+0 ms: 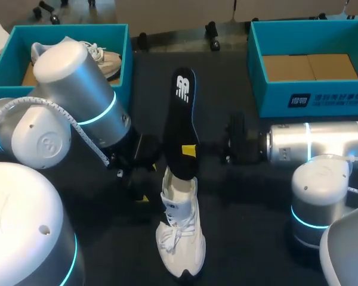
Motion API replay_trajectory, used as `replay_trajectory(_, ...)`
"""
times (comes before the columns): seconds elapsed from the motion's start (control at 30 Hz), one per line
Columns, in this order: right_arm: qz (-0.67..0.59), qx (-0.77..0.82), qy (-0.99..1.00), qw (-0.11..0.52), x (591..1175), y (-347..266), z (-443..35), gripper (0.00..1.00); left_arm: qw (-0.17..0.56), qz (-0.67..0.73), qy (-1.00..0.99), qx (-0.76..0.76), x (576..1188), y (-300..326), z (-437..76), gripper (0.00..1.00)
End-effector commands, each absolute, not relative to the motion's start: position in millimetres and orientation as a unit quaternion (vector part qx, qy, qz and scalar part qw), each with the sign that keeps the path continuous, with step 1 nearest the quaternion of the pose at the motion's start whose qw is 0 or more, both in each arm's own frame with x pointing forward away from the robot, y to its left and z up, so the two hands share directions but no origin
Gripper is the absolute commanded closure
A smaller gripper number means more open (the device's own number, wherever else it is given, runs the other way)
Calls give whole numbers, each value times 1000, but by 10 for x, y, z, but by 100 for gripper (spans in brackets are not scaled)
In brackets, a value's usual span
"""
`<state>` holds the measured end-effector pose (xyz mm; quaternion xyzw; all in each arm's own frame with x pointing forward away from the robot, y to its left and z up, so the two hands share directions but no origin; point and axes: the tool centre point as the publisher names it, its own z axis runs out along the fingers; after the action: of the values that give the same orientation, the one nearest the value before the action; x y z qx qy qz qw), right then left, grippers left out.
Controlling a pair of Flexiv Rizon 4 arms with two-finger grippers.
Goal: Take the shoe out of the shoebox, open the shoe tongue, remove and reinsert the insole, then place the shoe into the shoebox
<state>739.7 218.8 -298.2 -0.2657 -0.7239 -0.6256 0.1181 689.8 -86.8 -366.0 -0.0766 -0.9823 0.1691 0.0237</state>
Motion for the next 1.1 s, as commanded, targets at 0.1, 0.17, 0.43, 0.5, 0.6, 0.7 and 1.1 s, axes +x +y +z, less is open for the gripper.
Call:
replay_trajectory(0.1,-630,-256,-722,126,7405,2224,-3004,100,24,170,-982,-77,6895,-864,-3665,0)
replay_trajectory(0.17,-632,-254,-721,127,7391,2231,-3004,100,24,170,-982,-77,6895,-864,-3665,0)
replay_trajectory(0.43,-629,-252,-724,133,7408,2305,-3031,100,24,170,-982,-77,6895,-864,-3665,0)
replay_trajectory(0.5,-629,-253,-722,134,7402,2310,-3048,100,24,170,-982,-77,6895,-864,-3665,0)
replay_trajectory(0.6,-630,-254,-721,135,7386,2319,-3058,100,24,170,-982,-77,6895,-864,-3665,0)
replay_trajectory(0.7,-628,-256,-722,138,7382,2339,-3050,100,24,170,-982,-77,6895,-864,-3665,0)
replay_trajectory(1.1,-629,-252,-721,148,7360,2388,-3086,100,24,170,-982,-77,6895,-864,-3665,0)
